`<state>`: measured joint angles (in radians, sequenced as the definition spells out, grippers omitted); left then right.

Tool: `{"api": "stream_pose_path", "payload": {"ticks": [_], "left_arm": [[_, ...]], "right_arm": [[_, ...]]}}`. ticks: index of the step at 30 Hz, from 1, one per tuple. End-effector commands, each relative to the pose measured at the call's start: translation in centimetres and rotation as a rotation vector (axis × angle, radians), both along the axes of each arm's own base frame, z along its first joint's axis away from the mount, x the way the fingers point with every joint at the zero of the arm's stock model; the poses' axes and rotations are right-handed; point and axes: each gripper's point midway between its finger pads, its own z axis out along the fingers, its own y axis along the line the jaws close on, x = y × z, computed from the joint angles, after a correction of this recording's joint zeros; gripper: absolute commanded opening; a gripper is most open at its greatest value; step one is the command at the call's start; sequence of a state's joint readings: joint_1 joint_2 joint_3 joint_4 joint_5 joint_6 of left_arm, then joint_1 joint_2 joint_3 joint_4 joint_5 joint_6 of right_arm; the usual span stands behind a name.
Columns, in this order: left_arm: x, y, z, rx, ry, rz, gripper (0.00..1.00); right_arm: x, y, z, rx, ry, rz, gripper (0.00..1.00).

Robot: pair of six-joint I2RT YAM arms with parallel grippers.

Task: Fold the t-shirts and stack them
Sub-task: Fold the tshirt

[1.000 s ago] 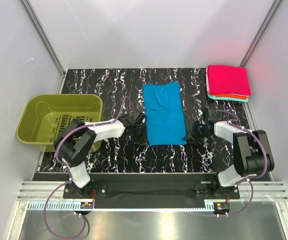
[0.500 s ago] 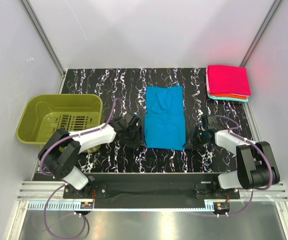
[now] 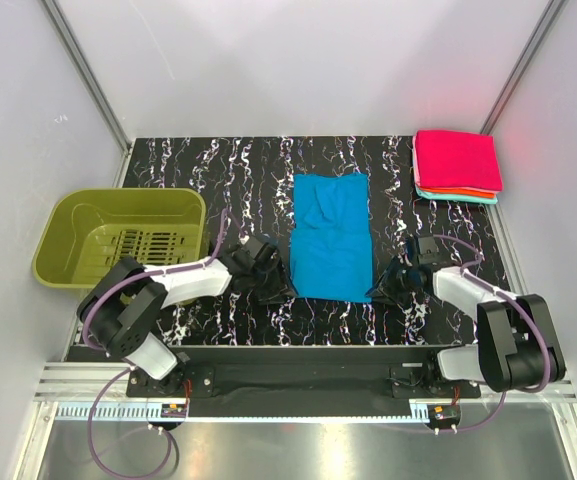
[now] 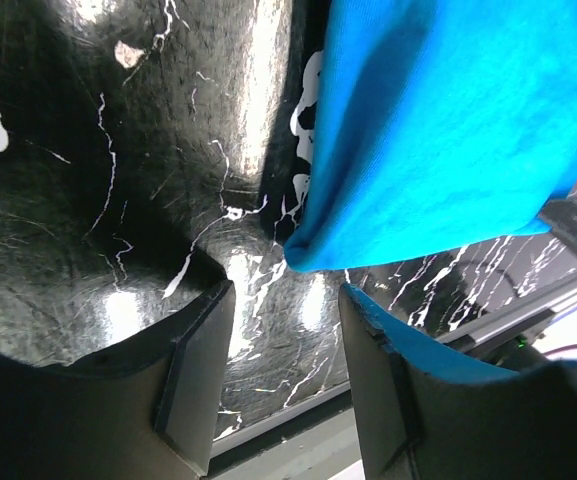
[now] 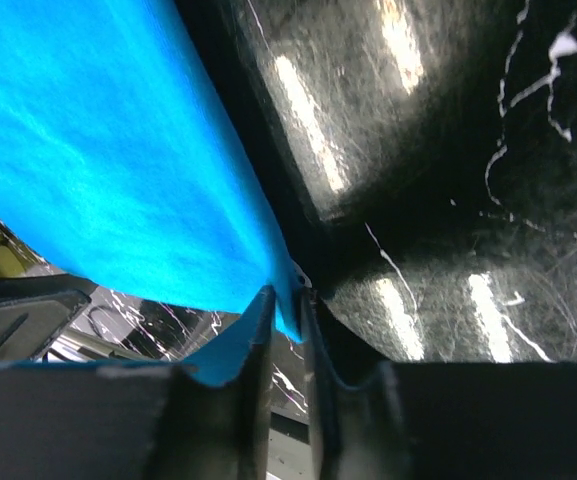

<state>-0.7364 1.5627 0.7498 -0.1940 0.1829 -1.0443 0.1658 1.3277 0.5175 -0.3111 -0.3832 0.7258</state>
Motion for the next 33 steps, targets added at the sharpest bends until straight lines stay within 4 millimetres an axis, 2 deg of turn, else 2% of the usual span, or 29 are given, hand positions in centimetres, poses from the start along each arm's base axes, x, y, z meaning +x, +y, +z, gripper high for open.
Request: {"api": "stream_pose_path", "payload": {"ticks": [1,3,6,11,23,26,27,29,30,31,32,33], "left_arm": [[0.3,-0.5,-0.5,-0.022,-0.003,0.026,0.52],[0.4,-0.6,-0.5,-0.026,-0.001,0.027,0.52],[0.5,-0.8,-0.9,-0.021,0.004,0.025,0.50],[0.7,-0.8,-1.4,-0.015,0.006,0.024,0.41],[1.2,-0.8,-1.2,-0.004,-0.020,0.013,0.14],[1.3,-1.0,-1.3,-0.001,-0.021,0.003,0.03],[1.4,-1.1,-1.2,-0.003,-0.024,0.003,0.00],[1.4,-1.1,-1.1,-0.002,-0.028,0.000,0.00],[1.5,-1.1,-0.8,0.000,-0.037,-0.004,0.00],[1.6,-0.9,-0.6,0.005,-0.042,-0.003,0.00],[1.6,-0.9,-0.4,0.008,-0.051,-0.007,0.00],[1.5,-0.7,0.4,0.004,-0.060,-0.006,0.00]], "right_arm": [[-0.2,0.4,0.7,0.026,-0.014,-0.025,0.26],[-0.3,0.4,1.1,0.032,-0.025,-0.045,0.34],[-0.6,0.1,1.2,0.027,-0.021,-0.067,0.38],[-1.2,0.1,0.3,0.019,0.019,-0.069,0.47],[-1.2,0.3,0.0,0.005,0.034,-0.061,0.47],[-1.4,0.5,-0.5,0.005,0.049,-0.050,0.42],[-1.3,0.5,-0.5,0.005,0.045,-0.049,0.33],[-1.3,0.5,-0.6,0.001,0.039,-0.045,0.21],[-1.2,0.4,-0.5,-0.003,0.031,-0.037,0.11],[-1.3,0.4,-0.5,-0.007,0.029,-0.032,0.05],[-1.0,0.4,0.1,-0.008,0.007,-0.025,0.00],[-1.1,0.3,0.3,-0.012,0.002,-0.018,0.00]]}}
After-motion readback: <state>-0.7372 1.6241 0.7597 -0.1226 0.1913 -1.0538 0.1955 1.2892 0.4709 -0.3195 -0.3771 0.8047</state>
